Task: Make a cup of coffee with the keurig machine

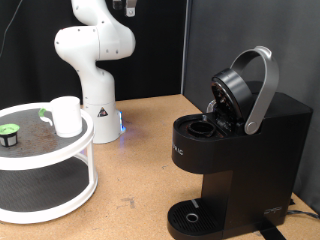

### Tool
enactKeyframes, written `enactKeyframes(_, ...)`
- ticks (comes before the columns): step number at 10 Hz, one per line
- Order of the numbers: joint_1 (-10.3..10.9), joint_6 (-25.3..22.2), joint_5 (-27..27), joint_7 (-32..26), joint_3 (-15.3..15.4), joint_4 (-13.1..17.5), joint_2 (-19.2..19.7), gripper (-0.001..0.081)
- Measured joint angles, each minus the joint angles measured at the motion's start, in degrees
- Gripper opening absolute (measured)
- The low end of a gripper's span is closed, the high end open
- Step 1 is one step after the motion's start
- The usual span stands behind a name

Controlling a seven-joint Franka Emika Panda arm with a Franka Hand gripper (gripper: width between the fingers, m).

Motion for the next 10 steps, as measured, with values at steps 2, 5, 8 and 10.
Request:
enactKeyframes(2,-0.02,-0.12,0.0,-1.01,-0.88,-0.43,-0.01,0.0803)
enactKeyframes(5,-1.56,-0.49,-3.07,-5.31,-5.74,-1.11,-0.09,0.0803)
enactKeyframes(8,-2.68,-0.66,-5.29,-7.76,-7.81,-1.12,-0.08,0.0803)
enactKeyframes(10,-3.0,1.27,-6.01,-9.1,-9.24,-2.13,-0.69,0.0803)
